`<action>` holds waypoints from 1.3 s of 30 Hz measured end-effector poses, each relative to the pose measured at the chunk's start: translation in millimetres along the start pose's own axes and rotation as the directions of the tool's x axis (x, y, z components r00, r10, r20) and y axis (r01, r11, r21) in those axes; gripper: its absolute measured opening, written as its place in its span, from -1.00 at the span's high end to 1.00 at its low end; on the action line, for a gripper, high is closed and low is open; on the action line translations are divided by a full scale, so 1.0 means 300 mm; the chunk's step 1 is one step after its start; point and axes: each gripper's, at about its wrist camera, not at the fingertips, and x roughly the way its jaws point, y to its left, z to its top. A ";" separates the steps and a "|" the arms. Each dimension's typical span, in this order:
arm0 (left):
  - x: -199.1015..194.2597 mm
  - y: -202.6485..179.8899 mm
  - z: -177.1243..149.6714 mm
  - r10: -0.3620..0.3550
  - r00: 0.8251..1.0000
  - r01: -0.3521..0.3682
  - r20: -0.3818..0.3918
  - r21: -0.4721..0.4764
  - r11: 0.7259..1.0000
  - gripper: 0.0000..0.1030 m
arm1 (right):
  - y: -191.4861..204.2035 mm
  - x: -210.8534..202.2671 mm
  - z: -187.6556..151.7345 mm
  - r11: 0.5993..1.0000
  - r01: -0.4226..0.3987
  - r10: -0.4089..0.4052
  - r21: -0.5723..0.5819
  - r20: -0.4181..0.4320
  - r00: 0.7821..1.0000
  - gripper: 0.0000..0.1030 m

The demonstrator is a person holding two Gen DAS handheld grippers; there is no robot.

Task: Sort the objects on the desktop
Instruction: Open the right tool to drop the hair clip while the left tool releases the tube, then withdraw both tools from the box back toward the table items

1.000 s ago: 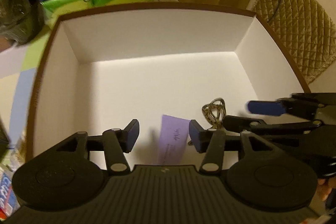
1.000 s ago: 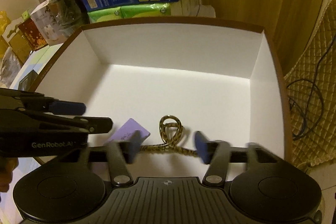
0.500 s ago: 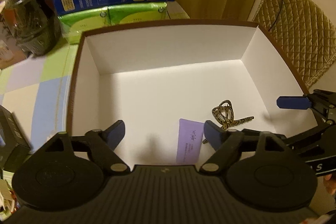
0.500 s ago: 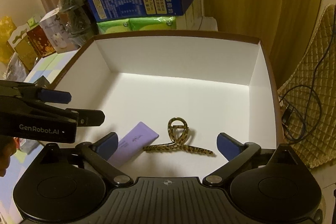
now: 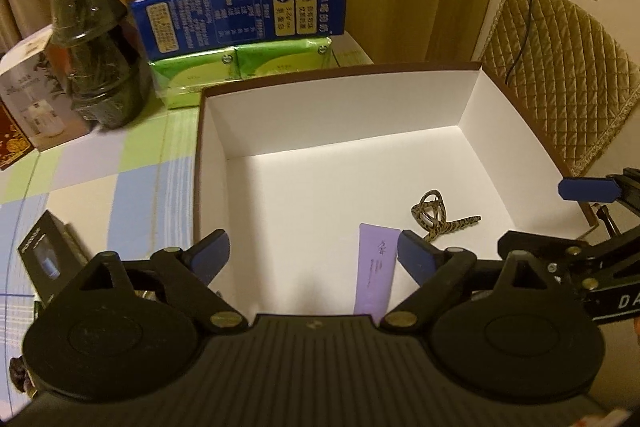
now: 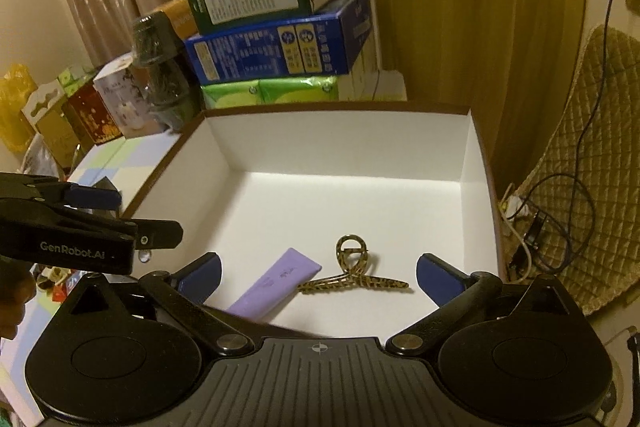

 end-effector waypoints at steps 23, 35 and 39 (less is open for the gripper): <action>-0.335 0.088 -0.247 0.007 0.997 -0.003 0.074 -0.054 0.999 -0.78 | 0.156 -0.202 -0.142 1.000 -0.011 0.010 0.022 0.040 0.999 -0.96; -0.402 0.195 -0.332 -0.050 0.998 0.050 0.047 -0.001 0.999 -0.79 | 0.296 -0.219 -0.219 0.998 0.018 -0.020 0.068 0.017 1.000 -0.96; -0.417 0.251 -0.367 -0.044 0.998 0.044 0.035 0.010 0.999 -0.79 | 0.350 -0.196 -0.249 0.996 0.014 -0.013 0.084 -0.006 1.000 -0.96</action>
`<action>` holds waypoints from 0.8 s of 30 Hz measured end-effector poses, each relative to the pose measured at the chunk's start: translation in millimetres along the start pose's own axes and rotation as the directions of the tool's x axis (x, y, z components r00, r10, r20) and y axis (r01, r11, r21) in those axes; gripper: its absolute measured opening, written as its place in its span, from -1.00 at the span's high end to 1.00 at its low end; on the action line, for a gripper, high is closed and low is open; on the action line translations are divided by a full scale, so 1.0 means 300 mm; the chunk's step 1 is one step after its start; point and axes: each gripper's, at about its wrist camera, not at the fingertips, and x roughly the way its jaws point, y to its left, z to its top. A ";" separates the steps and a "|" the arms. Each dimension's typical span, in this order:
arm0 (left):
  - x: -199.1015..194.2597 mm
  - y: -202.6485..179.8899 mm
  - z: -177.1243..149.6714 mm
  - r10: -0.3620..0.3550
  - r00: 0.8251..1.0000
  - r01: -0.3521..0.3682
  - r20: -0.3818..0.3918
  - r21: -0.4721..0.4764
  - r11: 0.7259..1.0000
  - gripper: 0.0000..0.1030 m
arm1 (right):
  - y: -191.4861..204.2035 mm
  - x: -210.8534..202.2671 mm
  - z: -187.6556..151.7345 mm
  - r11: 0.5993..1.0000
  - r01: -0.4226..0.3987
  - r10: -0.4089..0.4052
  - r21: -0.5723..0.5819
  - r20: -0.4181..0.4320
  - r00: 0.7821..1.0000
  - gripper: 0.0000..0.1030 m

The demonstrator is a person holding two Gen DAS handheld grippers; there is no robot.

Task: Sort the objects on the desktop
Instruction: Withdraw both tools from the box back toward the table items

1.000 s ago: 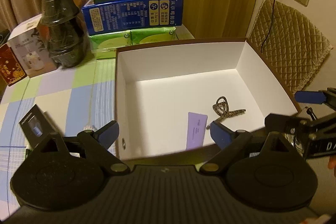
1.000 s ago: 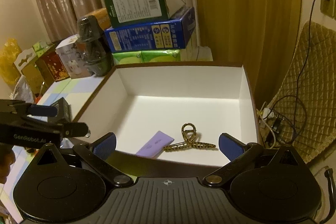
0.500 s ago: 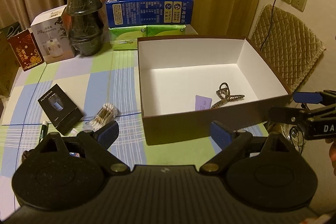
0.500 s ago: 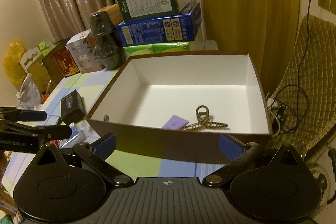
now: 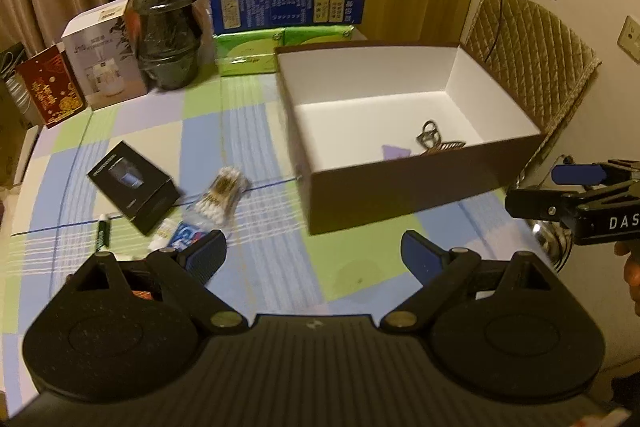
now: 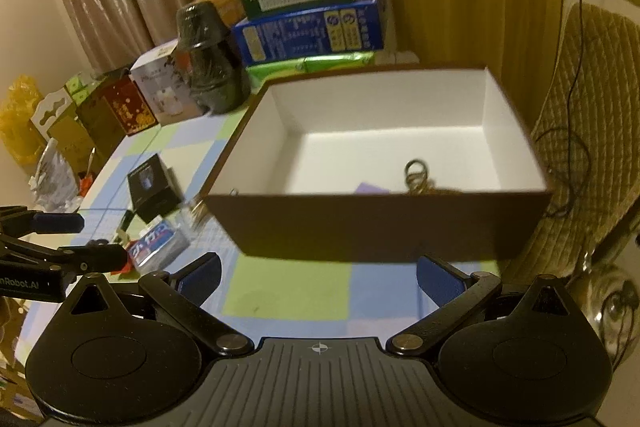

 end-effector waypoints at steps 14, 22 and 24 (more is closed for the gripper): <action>-0.053 0.235 -0.092 0.047 0.998 -0.050 -0.050 -0.054 0.997 -0.79 | 0.198 0.132 -0.068 0.997 -0.069 0.067 -0.022 -0.111 0.992 -0.96; -0.074 0.361 -0.131 0.085 0.994 -0.091 -0.065 -0.099 0.991 -0.79 | 0.306 0.218 -0.066 0.994 -0.107 0.101 -0.033 -0.147 0.984 -0.96; -0.077 0.402 -0.142 0.099 0.992 -0.107 -0.073 -0.110 0.988 -0.79 | 0.330 0.238 -0.065 0.993 -0.114 0.108 -0.035 -0.153 0.982 -0.96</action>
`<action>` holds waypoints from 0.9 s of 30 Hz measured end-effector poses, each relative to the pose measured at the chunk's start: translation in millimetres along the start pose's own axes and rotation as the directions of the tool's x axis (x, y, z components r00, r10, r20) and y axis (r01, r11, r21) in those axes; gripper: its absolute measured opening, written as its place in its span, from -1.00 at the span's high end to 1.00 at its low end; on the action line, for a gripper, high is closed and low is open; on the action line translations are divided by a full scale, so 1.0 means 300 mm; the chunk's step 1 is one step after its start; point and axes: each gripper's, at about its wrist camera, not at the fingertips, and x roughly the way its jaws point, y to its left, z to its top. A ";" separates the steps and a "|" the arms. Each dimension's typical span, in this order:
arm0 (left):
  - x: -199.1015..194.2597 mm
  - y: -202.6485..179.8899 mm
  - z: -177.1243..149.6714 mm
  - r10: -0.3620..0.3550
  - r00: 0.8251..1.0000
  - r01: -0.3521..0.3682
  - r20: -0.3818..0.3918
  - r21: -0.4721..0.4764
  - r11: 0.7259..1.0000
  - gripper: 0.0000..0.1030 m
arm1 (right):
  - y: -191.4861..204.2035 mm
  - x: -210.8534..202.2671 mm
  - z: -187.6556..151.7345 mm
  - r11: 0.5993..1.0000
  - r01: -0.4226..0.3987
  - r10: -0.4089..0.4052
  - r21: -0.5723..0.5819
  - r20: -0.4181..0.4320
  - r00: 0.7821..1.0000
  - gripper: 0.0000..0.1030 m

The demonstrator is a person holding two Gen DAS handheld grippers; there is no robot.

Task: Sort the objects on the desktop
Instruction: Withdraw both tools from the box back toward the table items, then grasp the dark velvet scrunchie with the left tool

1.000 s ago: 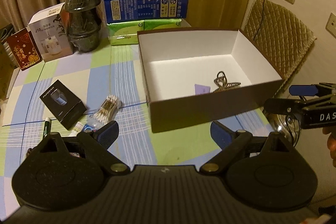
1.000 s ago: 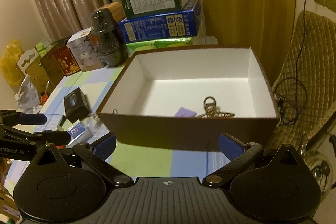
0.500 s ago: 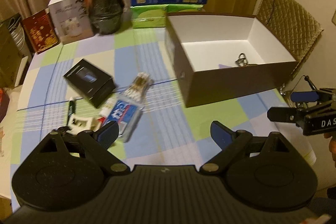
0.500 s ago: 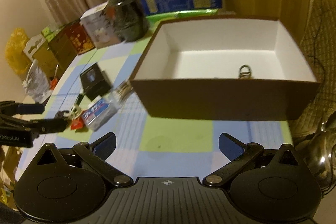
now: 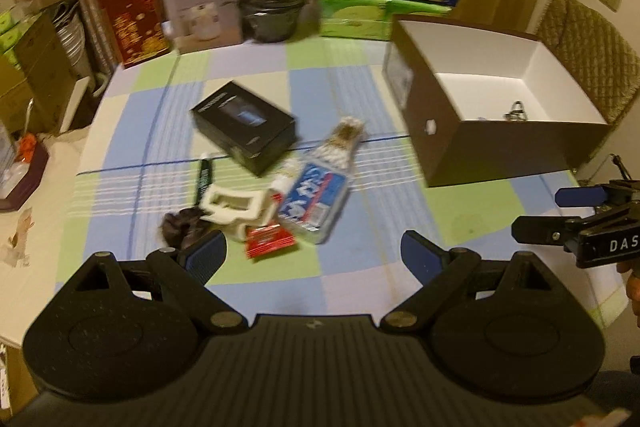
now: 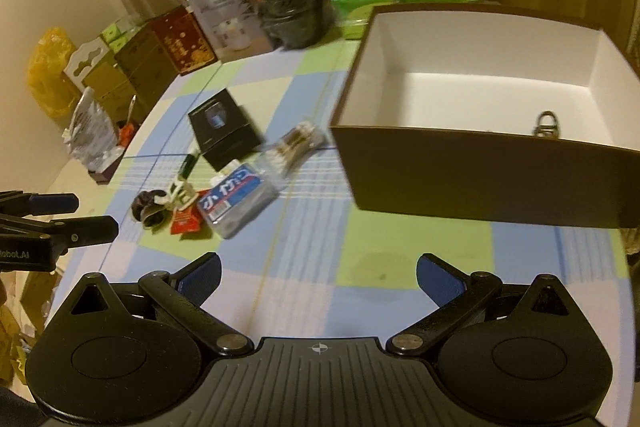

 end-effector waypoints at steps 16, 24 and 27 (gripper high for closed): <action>0.081 0.278 -0.055 0.074 0.997 -0.074 -0.024 -0.016 0.997 -0.77 | 0.139 0.190 0.024 1.000 0.015 -0.015 0.021 -0.017 1.000 -0.96; 0.183 0.372 -0.066 0.054 0.998 -0.053 -0.023 0.045 0.998 -0.74 | 0.187 0.283 0.045 0.997 0.031 -0.032 0.075 0.007 0.999 -0.96; 0.237 0.396 -0.063 0.037 0.998 -0.034 -0.046 0.065 0.997 -0.61 | 0.215 0.317 0.047 0.996 0.043 -0.044 0.083 0.003 0.999 -0.96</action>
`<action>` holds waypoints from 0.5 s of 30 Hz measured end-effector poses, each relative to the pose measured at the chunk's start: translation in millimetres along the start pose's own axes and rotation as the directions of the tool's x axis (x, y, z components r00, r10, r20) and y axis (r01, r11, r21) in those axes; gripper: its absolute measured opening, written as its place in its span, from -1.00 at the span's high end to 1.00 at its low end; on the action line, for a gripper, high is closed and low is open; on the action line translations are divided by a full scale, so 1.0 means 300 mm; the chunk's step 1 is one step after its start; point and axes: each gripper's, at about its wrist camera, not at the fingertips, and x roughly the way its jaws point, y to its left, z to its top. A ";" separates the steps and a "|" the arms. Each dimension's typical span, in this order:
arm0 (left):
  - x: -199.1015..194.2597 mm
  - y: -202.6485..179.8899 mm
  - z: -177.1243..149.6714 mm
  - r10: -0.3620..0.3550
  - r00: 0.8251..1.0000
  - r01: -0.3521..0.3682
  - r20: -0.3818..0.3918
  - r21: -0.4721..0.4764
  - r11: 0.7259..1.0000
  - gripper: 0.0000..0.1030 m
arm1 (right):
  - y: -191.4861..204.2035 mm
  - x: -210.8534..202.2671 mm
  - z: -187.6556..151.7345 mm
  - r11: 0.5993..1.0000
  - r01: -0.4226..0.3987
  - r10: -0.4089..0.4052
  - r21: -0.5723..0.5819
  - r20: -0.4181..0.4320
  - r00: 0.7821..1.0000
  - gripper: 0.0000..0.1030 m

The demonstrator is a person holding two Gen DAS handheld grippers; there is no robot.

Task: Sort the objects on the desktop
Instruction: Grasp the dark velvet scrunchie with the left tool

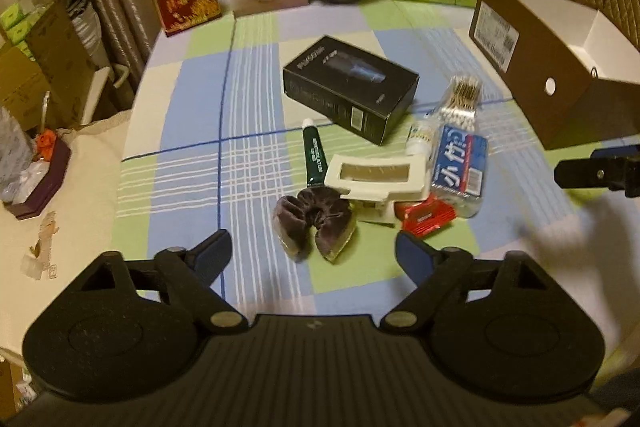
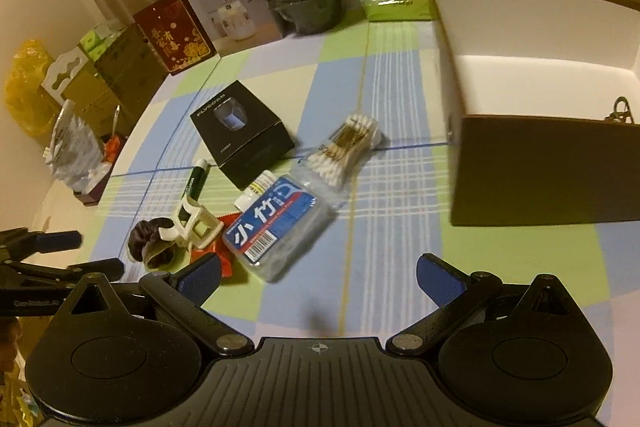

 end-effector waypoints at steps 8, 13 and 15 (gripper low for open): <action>0.125 0.020 0.022 -0.062 0.998 0.064 -0.026 0.081 0.995 -0.55 | 0.000 0.049 -0.010 0.997 0.048 -0.046 0.058 -0.028 0.999 -0.96; 0.198 0.024 0.033 -0.082 0.996 0.087 -0.046 0.125 0.988 -0.54 | -0.020 0.059 -0.010 0.991 0.088 -0.085 0.103 -0.034 0.996 -0.96; 0.219 0.027 0.034 -0.089 0.995 0.095 -0.048 0.139 0.986 -0.52 | -0.026 0.061 -0.009 0.988 0.097 -0.093 0.116 -0.036 0.995 -0.96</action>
